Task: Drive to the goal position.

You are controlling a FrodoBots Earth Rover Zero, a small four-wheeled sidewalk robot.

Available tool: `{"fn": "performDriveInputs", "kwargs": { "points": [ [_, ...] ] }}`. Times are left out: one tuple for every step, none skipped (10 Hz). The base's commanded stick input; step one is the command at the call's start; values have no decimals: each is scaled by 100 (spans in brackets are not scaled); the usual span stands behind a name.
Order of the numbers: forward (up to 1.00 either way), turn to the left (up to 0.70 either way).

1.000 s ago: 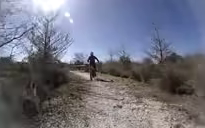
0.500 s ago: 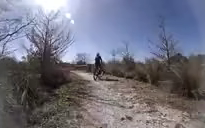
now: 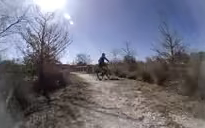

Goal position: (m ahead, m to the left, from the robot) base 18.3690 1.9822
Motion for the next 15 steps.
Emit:
{"fn": "performDriveInputs", "kwargs": {
  "points": [
    [50,0],
    [50,0],
    [50,0],
    [50,0],
    [50,0],
    [50,0],
    [50,0],
    [50,0],
    [50,0],
    [50,0],
    [50,0],
    [50,0],
    [50,0],
    [50,0],
    [50,0]
  ]
}}
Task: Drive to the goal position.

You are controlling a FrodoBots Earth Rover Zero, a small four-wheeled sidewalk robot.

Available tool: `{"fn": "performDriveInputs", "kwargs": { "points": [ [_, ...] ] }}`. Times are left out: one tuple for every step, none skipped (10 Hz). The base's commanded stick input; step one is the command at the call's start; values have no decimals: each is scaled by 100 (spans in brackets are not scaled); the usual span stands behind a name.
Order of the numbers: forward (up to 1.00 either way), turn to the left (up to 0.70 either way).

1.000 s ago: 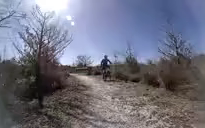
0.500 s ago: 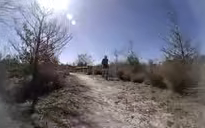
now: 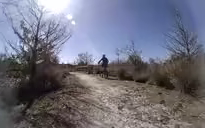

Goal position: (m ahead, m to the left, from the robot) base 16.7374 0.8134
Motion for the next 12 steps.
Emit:
{"fn": "performDriveInputs", "kwargs": {
  "points": [
    [50,0],
    [50,0],
    [50,0],
    [50,0],
    [50,0],
    [50,0],
    [50,0],
    [50,0],
    [50,0],
    [50,0],
    [50,0],
    [50,0]
  ]
}}
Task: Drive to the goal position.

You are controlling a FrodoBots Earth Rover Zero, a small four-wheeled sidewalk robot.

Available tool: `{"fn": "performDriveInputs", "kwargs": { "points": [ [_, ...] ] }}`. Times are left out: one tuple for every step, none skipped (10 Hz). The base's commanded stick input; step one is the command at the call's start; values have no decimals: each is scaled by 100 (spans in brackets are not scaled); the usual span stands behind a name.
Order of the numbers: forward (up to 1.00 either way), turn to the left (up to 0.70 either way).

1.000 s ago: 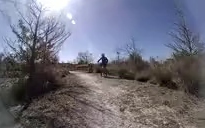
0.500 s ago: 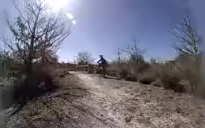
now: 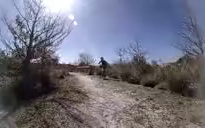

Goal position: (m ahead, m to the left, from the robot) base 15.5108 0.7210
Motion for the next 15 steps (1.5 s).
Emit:
{"fn": "performDriveInputs", "kwargs": {
  "points": [
    [50,0],
    [50,0],
    [50,0],
    [50,0],
    [50,0],
    [50,0],
    [50,0],
    [50,0],
    [50,0],
    [50,0],
    [50,0],
    [50,0],
    [50,0],
    [50,0],
    [50,0]
  ]
}}
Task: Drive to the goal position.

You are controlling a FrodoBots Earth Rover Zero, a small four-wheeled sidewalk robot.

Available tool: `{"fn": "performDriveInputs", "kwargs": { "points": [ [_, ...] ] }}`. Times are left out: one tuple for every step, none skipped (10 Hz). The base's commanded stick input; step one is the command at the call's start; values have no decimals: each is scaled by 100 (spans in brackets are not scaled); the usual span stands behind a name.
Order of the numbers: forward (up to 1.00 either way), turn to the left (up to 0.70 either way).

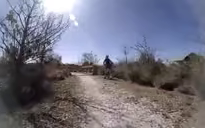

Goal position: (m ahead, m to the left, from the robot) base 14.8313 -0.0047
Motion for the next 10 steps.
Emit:
{"fn": "performDriveInputs", "kwargs": {
  "points": [
    [50,0],
    [50,0],
    [50,0],
    [50,0],
    [50,0],
    [50,0],
    [50,0],
    [50,0],
    [50,0],
    [50,0]
  ]
}}
